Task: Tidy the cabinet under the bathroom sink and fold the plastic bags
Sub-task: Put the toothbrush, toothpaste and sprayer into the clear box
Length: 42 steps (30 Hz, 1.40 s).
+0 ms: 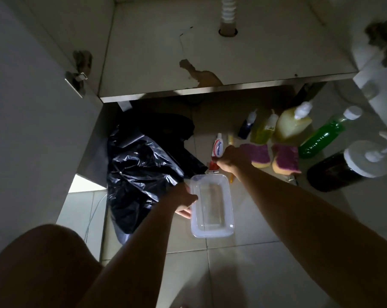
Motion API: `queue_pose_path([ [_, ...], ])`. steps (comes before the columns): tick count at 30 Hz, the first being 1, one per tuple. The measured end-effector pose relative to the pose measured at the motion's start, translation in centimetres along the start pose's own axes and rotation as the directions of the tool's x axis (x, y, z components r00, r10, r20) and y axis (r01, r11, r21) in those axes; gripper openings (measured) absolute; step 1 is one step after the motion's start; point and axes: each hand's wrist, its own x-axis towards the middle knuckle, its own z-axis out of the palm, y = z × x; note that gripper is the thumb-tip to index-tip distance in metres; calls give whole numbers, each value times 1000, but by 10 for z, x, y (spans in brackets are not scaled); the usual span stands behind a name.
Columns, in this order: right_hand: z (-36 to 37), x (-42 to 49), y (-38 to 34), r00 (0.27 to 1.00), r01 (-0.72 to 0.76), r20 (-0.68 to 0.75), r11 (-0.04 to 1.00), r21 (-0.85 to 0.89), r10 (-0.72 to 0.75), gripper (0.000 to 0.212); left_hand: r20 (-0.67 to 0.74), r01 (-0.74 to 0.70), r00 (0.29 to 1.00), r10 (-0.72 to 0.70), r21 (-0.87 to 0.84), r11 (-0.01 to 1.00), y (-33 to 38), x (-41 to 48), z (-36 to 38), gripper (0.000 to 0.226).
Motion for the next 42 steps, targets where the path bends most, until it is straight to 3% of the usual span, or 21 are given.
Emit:
queue_pose_path([
  [4,20,5,-4,997,-69,-18,998,6,69,64,0,1,1000,-1,8,1000,-3,6,1,36],
  [9,14,7,7,996,-81,-20,972,220,87,57,-13,10,1000,-10,-49,999,-4,6,5,35],
  [12,-13,-15,20,999,-52,28,903,426,44,21,-34,-11,999,10,-46,999,0,5,10,35],
  [14,-30,-36,31,995,-61,97,853,519,13,24,-43,-26,999,24,-44,999,8,-1,16,34],
  [17,-47,-66,48,952,-118,305,879,463,-33,11,-104,-85,990,94,86,993,14,-1,23,43],
  [19,-48,-81,55,913,-171,408,911,376,3,24,-125,-93,986,112,143,985,18,-4,27,55],
  [25,-13,-103,56,869,-298,485,886,357,97,27,-159,-103,977,144,244,964,18,-5,32,50],
  [30,9,-108,59,895,-286,419,918,275,153,24,-170,-96,975,141,252,963,16,-5,30,45],
  [33,16,-112,60,939,-176,323,971,160,118,35,-148,-95,981,128,213,972,14,-2,29,48],
  [37,8,-111,53,996,73,72,972,-224,-58,56,-134,-106,981,140,234,966,10,6,26,48],
  [42,-8,-53,51,996,35,-78,984,-174,-49,51,-154,-106,975,160,310,945,11,5,26,46],
])
